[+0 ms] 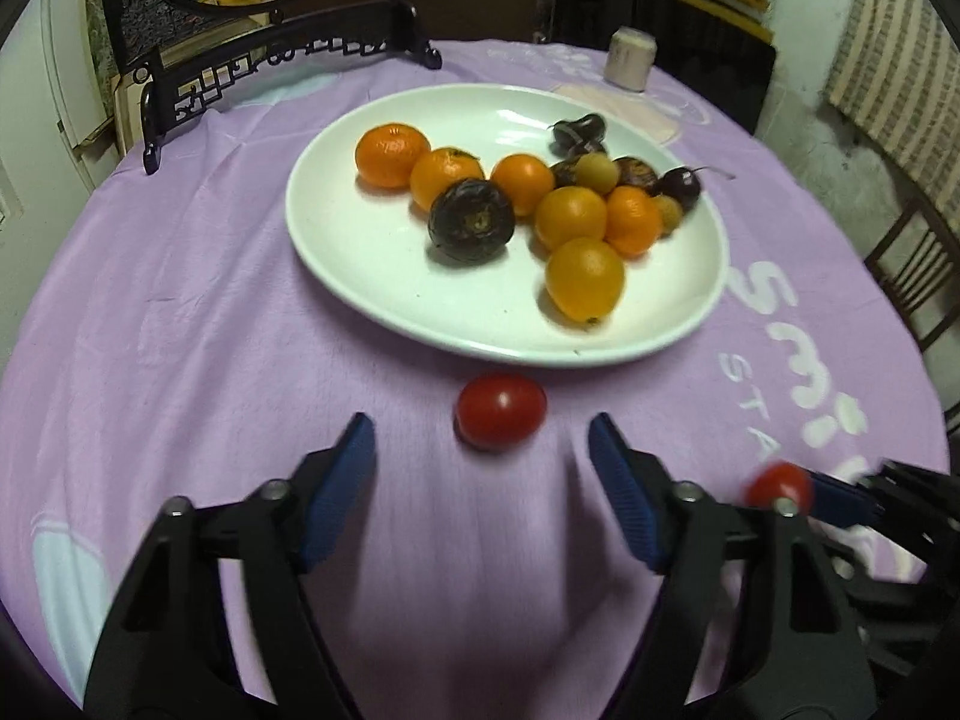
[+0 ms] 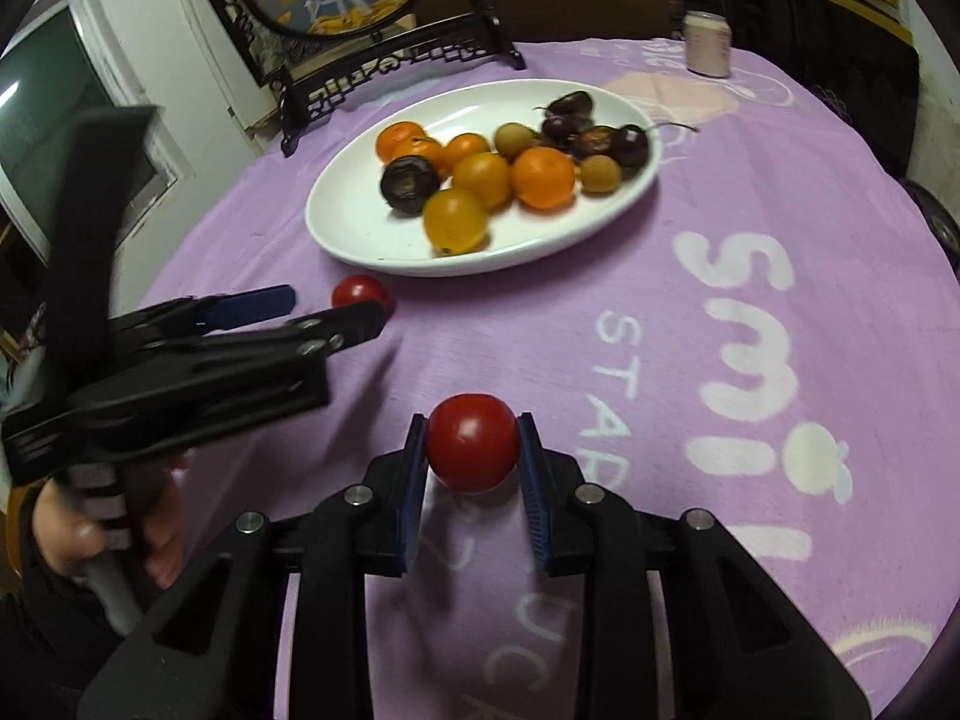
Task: Organize fruits
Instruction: 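Grasp a red cherry tomato with each tool, then place both red tomatoes on the white plate and open both tools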
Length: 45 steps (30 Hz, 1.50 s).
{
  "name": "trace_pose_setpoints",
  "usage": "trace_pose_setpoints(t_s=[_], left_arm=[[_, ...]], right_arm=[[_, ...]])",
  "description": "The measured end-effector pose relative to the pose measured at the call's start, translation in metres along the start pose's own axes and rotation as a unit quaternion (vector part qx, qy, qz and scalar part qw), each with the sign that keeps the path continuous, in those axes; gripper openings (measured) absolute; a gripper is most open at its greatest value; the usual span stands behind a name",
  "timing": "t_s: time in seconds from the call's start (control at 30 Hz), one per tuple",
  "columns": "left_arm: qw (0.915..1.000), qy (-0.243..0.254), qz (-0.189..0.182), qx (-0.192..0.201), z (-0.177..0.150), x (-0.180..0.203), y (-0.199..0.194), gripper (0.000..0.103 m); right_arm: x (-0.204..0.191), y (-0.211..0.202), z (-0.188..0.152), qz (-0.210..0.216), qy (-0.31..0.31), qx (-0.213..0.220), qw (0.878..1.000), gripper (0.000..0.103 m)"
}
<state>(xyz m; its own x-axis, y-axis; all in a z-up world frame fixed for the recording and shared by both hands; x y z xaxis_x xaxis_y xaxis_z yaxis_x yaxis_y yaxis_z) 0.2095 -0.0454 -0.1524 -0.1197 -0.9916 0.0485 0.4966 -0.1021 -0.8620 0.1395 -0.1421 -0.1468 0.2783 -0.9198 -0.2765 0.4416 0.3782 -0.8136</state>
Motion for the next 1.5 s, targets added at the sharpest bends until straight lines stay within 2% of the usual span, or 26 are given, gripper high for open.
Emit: trace_pose_setpoints(t_s=[0.03,0.07,0.1,0.17,0.4,0.6,0.7,0.8,0.93,1.1,1.2,1.3,1.5], left_arm=[[1.0000,0.000,-0.002,-0.008,0.000,0.001,0.006,0.051],[0.9999,0.000,-0.004,-0.014,0.000,0.003,0.010,0.045],[0.9999,0.009,0.008,-0.001,0.003,0.003,0.010,0.042],[0.9996,0.023,0.014,0.003,0.004,0.007,0.011,0.032],[0.9998,0.008,-0.020,-0.002,-0.007,0.008,0.000,0.032],[0.9980,0.001,-0.063,0.011,-0.018,0.011,-0.039,0.032],[0.9969,0.001,-0.071,0.035,-0.008,0.007,-0.065,0.032],[0.9969,0.002,-0.054,0.058,0.016,-0.003,-0.078,0.032],[0.9973,-0.016,-0.035,0.062,0.058,-0.020,-0.070,0.032],[0.9974,-0.041,-0.019,0.056,0.123,-0.030,-0.032,0.032],[0.9961,-0.057,-0.040,0.054,0.131,-0.028,-0.018,0.032],[0.9976,-0.036,-0.038,0.046,0.127,-0.023,-0.009,0.032],[0.9974,-0.044,-0.042,0.038,0.126,-0.026,-0.004,0.033]], right_arm=[[0.002,-0.001,-0.001,0.002,0.003,0.001,1.000,0.029],[0.005,-0.002,-0.001,0.005,0.007,0.002,1.000,0.029],[0.006,-0.002,-0.001,0.007,0.009,0.002,1.000,0.029],[0.006,-0.001,-0.002,0.010,0.012,0.002,1.000,0.029],[0.002,-0.003,-0.002,0.010,0.006,0.003,1.000,0.029],[-0.004,-0.008,0.006,0.005,-0.004,0.006,1.000,0.030],[-0.011,-0.018,0.023,0.006,-0.019,0.020,1.000,0.030],[-0.014,-0.024,0.047,-0.008,-0.034,0.036,0.999,0.030],[-0.014,-0.019,0.088,-0.014,-0.040,0.043,0.998,0.030],[-0.003,0.009,0.152,-0.033,-0.039,0.059,0.997,0.030],[0.008,0.026,0.165,-0.048,-0.039,0.072,0.995,0.029],[0.014,0.038,0.161,-0.047,-0.039,0.059,0.996,0.030],[0.016,0.042,0.165,-0.050,-0.037,0.059,0.996,0.030]])
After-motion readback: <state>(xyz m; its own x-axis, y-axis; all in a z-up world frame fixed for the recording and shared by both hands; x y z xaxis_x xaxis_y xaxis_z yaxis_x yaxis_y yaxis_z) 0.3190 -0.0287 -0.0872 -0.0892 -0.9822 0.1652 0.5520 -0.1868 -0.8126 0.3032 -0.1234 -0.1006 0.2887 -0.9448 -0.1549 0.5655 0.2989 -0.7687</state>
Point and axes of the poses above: each gripper's, at about its wrist camera, not at the fingertips, and y roughly the way its jaws point, x to its right, z to its top, the point moved 10 cm from there along y, roughly the way its jaws point, and after that the axes turned 4 degrees about -x, right-handed, at the moved point
